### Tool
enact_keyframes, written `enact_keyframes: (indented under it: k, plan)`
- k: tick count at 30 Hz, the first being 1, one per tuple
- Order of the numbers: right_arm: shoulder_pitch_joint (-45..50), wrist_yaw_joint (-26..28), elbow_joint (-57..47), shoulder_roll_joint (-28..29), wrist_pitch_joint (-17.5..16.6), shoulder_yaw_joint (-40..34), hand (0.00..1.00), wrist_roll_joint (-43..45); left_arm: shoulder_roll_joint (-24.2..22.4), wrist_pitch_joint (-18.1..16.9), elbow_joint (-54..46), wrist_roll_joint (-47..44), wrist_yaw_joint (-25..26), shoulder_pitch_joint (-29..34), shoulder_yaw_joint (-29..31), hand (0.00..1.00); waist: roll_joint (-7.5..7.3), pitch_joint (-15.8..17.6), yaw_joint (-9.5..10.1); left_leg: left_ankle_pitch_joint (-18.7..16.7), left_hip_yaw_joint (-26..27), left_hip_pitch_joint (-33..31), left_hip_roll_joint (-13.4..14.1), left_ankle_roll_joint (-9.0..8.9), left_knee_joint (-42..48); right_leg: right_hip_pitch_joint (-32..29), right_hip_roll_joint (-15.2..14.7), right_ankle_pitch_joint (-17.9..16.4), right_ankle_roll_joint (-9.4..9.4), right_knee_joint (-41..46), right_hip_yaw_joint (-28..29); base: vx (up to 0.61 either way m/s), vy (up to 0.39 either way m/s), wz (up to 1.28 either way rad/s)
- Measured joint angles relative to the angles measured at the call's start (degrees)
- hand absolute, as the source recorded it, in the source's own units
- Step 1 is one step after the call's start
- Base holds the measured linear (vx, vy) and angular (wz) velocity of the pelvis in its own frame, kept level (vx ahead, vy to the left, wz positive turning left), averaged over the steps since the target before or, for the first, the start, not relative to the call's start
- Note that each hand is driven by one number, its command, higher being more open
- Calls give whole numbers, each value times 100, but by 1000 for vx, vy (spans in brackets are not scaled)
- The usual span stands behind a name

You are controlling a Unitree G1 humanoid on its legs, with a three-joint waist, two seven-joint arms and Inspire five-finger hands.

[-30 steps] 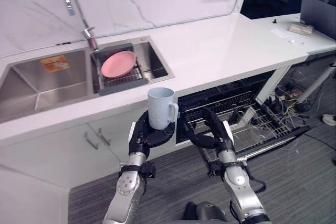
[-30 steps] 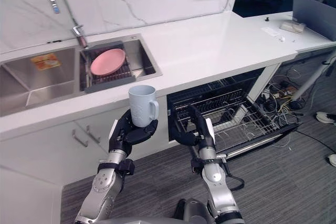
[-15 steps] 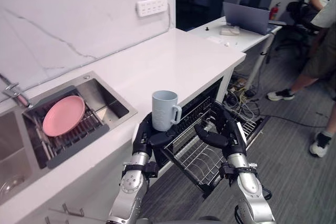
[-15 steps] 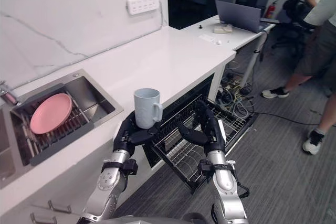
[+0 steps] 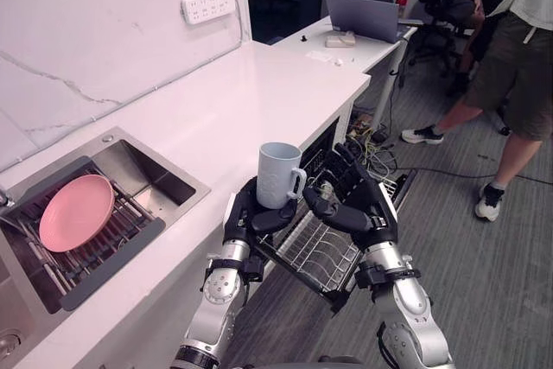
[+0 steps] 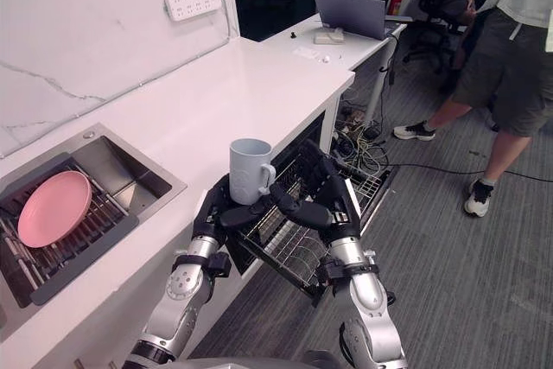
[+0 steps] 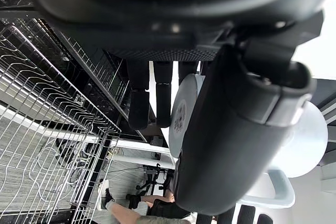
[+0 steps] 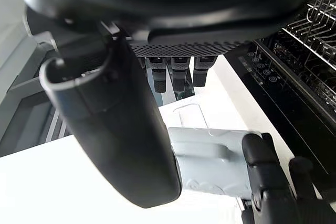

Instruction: Walk over to the sink, pick up the cup, carry it to the dishwasher, place the cup inside the dishwasher, then close the dishwasher door

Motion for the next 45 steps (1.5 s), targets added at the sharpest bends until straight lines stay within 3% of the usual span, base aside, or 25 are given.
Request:
enact_keyframes:
  k: [8,16,29,33,35,45]
  plan:
    - [-399,-363,399,10,9,-22,90,-294,2,0,-371,-16,-191,32,-419,30,-2,-161,92,279,-275,55,-136,43,-418,101,-87,62,25,-185,-280,-5,0,19]
    - [-816,-444,618,-55,-1,-2,90,-399,60,1,-447,-371,-175,32,-424,30,-7,-184,178,583,-498,132,-216,88,-825,121,-133,74,46,-192,-515,-19,8,15]
    - [-1523,-377,1049,-481,196,235,90,-453,617,-24,21,-591,-175,-233,-607,30,-18,-196,273,637,-498,82,-98,42,-822,140,-49,217,-47,-324,-519,-7,1,0]
    - [-2046,-366,1310,-530,285,432,90,-693,859,6,381,-532,-323,-373,-1097,30,-22,-193,272,646,-477,70,-43,30,-815,124,4,265,-86,-367,-496,-21,-13,-3]
    - [-2175,-383,1352,-525,289,445,90,-775,770,14,501,-485,-415,-342,-1312,30,-42,-183,300,653,-477,43,-22,19,-820,99,24,285,-99,-407,-497,0,0,0]
    - [-2357,-307,1422,-624,289,478,90,-892,809,16,530,-438,-414,-437,-1304,30,-53,-184,299,683,-474,31,24,-28,-820,138,96,321,-131,-471,-497,2,-2,0]
